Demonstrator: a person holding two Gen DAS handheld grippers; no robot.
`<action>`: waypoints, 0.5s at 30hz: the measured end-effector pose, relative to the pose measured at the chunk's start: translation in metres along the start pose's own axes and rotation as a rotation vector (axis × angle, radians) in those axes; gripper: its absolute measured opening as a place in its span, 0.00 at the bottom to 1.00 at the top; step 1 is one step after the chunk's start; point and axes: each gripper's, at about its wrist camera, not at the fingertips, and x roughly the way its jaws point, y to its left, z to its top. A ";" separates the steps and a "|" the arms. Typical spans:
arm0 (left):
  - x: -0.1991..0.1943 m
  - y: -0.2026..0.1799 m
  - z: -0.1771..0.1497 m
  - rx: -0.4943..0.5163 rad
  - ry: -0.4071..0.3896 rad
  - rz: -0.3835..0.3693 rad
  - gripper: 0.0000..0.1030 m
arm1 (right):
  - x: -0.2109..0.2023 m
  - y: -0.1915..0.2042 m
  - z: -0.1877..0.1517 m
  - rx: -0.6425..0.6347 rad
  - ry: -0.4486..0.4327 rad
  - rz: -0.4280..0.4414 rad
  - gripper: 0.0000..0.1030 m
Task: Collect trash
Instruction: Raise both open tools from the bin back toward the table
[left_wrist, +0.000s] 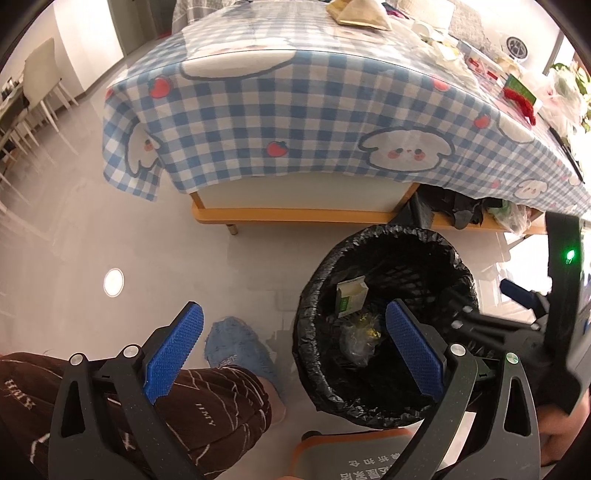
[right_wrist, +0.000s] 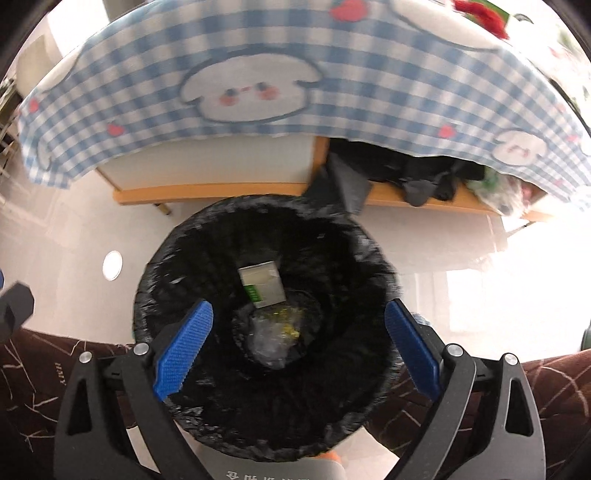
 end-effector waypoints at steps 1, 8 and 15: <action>0.001 -0.003 0.000 0.008 0.000 0.000 0.94 | -0.003 -0.003 0.001 -0.005 -0.014 -0.013 0.88; 0.002 -0.018 0.003 0.031 -0.009 0.000 0.94 | -0.036 -0.032 0.017 -0.020 -0.098 -0.057 0.91; -0.002 -0.033 0.007 0.054 -0.027 -0.012 0.94 | -0.067 -0.058 0.029 -0.013 -0.156 -0.056 0.93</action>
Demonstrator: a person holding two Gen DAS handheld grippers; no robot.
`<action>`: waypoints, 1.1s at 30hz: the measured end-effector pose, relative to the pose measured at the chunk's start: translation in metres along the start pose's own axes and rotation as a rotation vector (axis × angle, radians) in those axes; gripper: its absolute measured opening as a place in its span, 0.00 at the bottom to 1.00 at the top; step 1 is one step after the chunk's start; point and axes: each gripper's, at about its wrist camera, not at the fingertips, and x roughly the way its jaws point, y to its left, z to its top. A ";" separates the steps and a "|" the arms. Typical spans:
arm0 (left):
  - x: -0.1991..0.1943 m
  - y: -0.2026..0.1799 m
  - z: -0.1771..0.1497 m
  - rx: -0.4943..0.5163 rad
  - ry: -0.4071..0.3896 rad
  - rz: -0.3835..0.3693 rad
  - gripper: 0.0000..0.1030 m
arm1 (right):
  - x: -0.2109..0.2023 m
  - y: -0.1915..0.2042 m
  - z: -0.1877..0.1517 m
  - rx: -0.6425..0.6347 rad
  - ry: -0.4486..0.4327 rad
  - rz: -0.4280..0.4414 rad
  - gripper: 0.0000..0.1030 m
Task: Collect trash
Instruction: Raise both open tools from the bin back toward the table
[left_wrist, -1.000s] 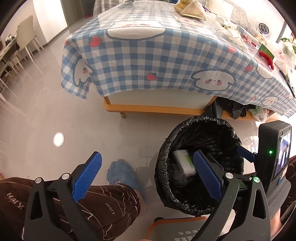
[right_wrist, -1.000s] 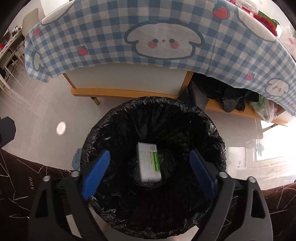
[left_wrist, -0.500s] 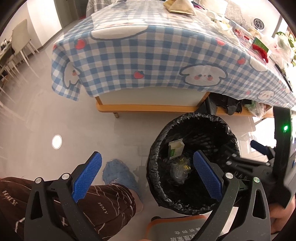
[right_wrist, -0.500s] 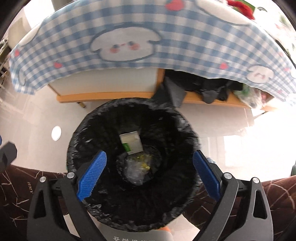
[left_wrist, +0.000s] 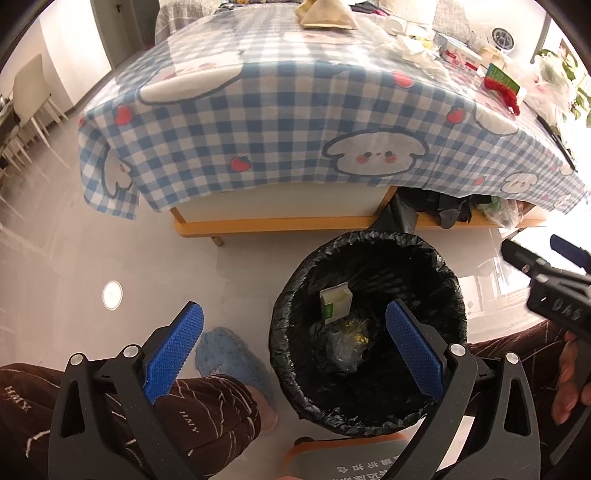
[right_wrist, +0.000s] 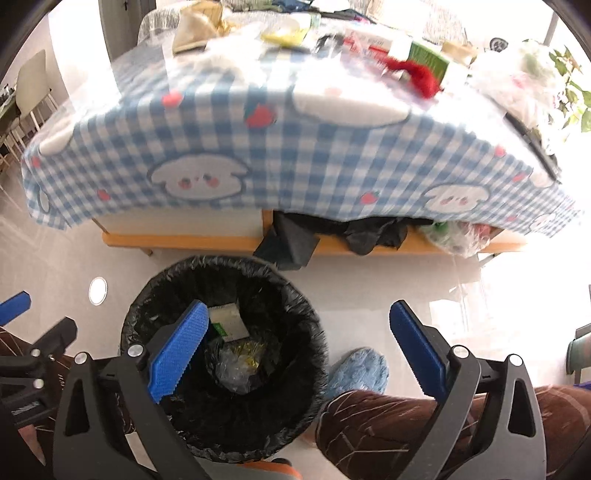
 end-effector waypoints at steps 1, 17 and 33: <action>0.000 -0.002 0.001 0.004 -0.003 -0.001 0.94 | -0.004 -0.005 0.003 0.001 -0.015 0.001 0.93; -0.003 -0.044 0.067 0.054 -0.046 -0.044 0.94 | -0.031 -0.084 0.077 0.077 -0.126 -0.029 0.93; 0.004 -0.067 0.154 0.083 -0.101 -0.045 0.94 | 0.005 -0.120 0.146 0.101 -0.147 -0.040 0.93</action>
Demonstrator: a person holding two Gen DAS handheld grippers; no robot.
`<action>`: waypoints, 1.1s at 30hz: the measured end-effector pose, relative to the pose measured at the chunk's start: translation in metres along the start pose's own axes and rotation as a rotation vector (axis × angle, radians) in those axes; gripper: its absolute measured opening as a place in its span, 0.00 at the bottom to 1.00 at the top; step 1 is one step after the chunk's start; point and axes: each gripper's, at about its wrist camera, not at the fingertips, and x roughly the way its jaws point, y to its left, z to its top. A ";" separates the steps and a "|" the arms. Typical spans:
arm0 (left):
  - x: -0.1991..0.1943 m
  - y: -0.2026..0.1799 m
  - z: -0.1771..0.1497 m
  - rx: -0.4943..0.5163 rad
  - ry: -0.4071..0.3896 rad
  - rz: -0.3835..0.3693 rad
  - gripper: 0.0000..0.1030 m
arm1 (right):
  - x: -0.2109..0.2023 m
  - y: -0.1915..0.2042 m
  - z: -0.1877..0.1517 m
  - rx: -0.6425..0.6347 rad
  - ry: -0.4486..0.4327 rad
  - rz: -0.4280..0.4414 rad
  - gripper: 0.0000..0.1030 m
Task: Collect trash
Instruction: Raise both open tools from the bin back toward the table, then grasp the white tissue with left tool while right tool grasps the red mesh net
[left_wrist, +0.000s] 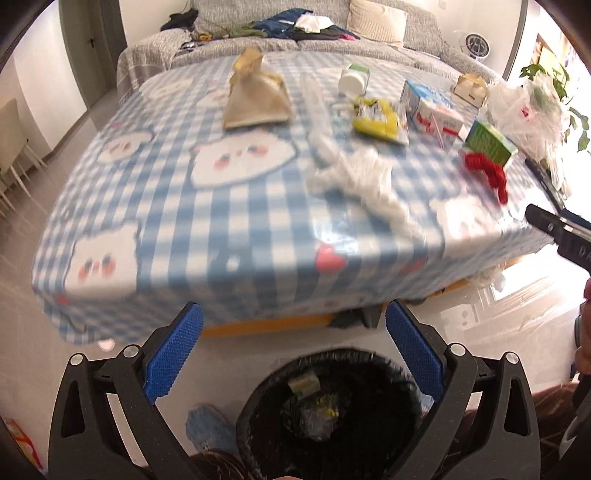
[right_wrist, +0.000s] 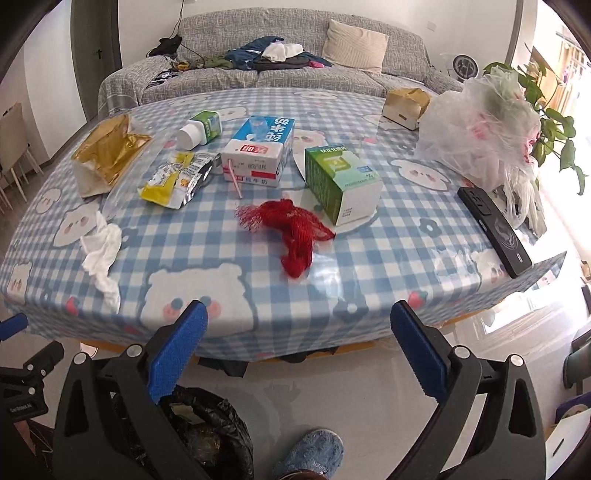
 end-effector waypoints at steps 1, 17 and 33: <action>0.002 -0.002 0.007 0.002 -0.001 -0.005 0.94 | 0.004 -0.001 0.003 -0.001 0.000 -0.001 0.93; 0.046 -0.020 0.089 0.049 -0.006 0.011 0.94 | 0.067 -0.011 0.063 0.032 0.050 0.022 0.87; 0.079 -0.035 0.107 0.063 0.008 -0.031 0.83 | 0.093 0.007 0.062 -0.005 0.123 0.086 0.58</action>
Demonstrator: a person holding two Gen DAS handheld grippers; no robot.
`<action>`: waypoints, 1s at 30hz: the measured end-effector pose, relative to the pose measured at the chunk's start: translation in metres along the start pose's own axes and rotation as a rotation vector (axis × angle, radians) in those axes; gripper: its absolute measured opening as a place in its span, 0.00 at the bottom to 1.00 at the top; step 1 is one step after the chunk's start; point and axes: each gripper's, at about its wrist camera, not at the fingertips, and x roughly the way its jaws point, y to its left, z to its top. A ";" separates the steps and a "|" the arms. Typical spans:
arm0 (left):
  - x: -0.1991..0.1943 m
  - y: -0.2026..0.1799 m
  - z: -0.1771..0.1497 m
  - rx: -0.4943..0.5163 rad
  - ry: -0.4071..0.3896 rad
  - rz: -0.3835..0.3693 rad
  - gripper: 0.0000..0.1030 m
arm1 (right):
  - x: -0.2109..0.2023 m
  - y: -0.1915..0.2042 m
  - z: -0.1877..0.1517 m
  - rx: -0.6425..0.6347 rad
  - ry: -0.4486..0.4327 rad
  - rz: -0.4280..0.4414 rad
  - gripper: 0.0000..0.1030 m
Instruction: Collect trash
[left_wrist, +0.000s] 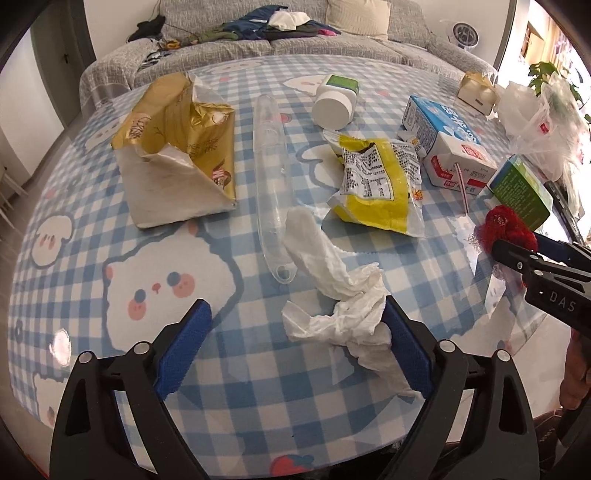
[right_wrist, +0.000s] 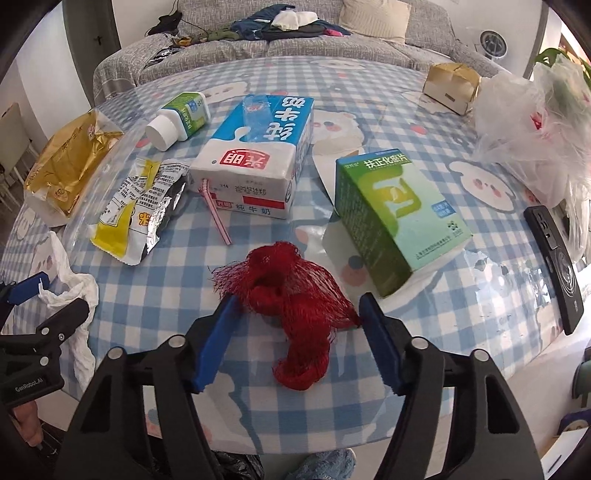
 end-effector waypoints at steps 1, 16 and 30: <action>-0.001 -0.001 0.001 0.002 -0.005 -0.002 0.77 | 0.000 0.001 0.000 0.000 -0.002 0.002 0.57; -0.008 -0.012 0.000 0.018 -0.020 -0.070 0.09 | -0.001 -0.003 0.000 0.007 -0.026 0.010 0.21; -0.018 -0.007 -0.004 0.001 -0.029 -0.073 0.09 | -0.012 0.002 -0.001 -0.001 -0.048 0.010 0.20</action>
